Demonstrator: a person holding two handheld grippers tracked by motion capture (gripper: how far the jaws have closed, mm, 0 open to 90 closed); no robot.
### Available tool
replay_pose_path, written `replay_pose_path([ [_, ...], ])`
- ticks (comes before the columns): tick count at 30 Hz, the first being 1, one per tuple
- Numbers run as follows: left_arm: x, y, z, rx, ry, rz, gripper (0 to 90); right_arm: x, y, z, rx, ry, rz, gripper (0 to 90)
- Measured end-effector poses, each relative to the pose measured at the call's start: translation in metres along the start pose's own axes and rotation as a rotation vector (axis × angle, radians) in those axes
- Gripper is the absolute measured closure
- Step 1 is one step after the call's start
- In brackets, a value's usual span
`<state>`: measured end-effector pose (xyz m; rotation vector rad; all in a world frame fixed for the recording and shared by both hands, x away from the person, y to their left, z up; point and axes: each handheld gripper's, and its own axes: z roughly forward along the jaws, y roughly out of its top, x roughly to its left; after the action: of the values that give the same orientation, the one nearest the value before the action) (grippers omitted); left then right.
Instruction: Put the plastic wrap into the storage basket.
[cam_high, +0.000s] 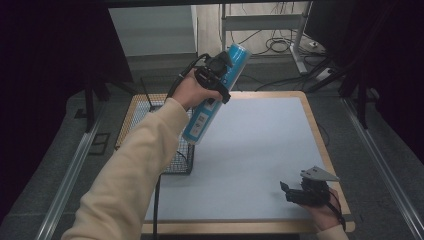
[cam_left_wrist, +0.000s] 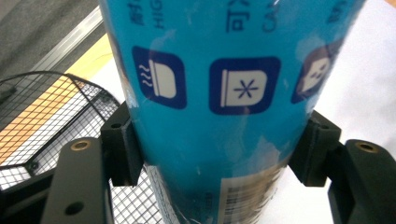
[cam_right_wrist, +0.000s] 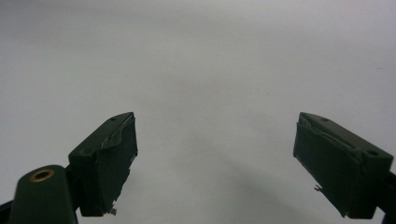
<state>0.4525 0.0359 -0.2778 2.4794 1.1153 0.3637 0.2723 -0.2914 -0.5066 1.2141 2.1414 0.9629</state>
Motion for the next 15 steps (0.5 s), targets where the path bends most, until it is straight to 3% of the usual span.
replay_pose_path([
  [15, 0.034, -0.018, -0.006, 0.005, 0.043, -0.07, 31.6, 0.0, 0.0, 0.001, 0.007, -0.004, 0.005, 13.8],
])
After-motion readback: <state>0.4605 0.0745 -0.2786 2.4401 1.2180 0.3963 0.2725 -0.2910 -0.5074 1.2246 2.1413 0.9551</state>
